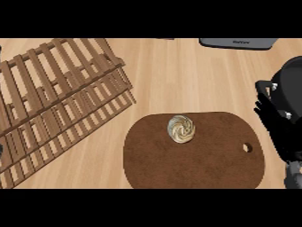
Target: Pick the cupcake from the cutting board and place it in the pot
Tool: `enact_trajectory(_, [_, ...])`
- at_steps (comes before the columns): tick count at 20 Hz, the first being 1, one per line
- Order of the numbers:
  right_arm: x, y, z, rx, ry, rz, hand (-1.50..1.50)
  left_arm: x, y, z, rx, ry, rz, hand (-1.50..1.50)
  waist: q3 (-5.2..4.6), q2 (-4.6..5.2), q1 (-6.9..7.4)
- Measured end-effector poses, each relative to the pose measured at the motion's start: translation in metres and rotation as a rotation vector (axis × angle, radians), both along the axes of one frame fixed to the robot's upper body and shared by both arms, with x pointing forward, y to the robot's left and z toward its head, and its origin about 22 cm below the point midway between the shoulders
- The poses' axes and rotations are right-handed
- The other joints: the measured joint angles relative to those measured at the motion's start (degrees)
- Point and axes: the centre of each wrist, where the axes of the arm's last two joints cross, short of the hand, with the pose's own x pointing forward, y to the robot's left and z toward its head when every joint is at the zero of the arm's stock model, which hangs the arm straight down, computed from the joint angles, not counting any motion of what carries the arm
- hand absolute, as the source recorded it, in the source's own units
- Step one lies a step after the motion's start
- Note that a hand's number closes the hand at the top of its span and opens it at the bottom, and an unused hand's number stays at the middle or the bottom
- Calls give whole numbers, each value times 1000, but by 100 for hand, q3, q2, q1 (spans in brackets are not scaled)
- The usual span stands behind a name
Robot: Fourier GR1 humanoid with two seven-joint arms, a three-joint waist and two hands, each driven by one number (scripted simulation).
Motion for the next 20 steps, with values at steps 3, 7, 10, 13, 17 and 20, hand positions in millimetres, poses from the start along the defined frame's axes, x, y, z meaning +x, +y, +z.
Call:
enact_trajectory(3, [9, 6, 31, -34, -206, 43, 150, -5, -10, -28, -185, -87, 186, 0, 34, -151, -162])
enact_trajectory(7, [22, 7, 97, -160, -611, 78, -150, -22, -7, -41, -356, -4, 303, 0, 104, -354, -496])
enact_trajectory(10, [14, 0, 104, -237, -729, -84, -150, -40, 8, -46, -366, 74, 324, 0, 185, -386, -738])
enact_trajectory(13, [6, 19, 104, -243, -875, -106, -150, -56, 7, -48, -353, 145, 254, 0, 239, -389, -745])
enact_trajectory(17, [-14, 51, 96, -238, -1034, -86, -150, -60, 9, -46, -278, 188, 176, 0, 247, -358, -769])
enact_trajectory(20, [-36, 67, 88, -279, -1070, -63, -150, -62, 7, -44, -235, 197, 119, 0, 250, -348, -748])
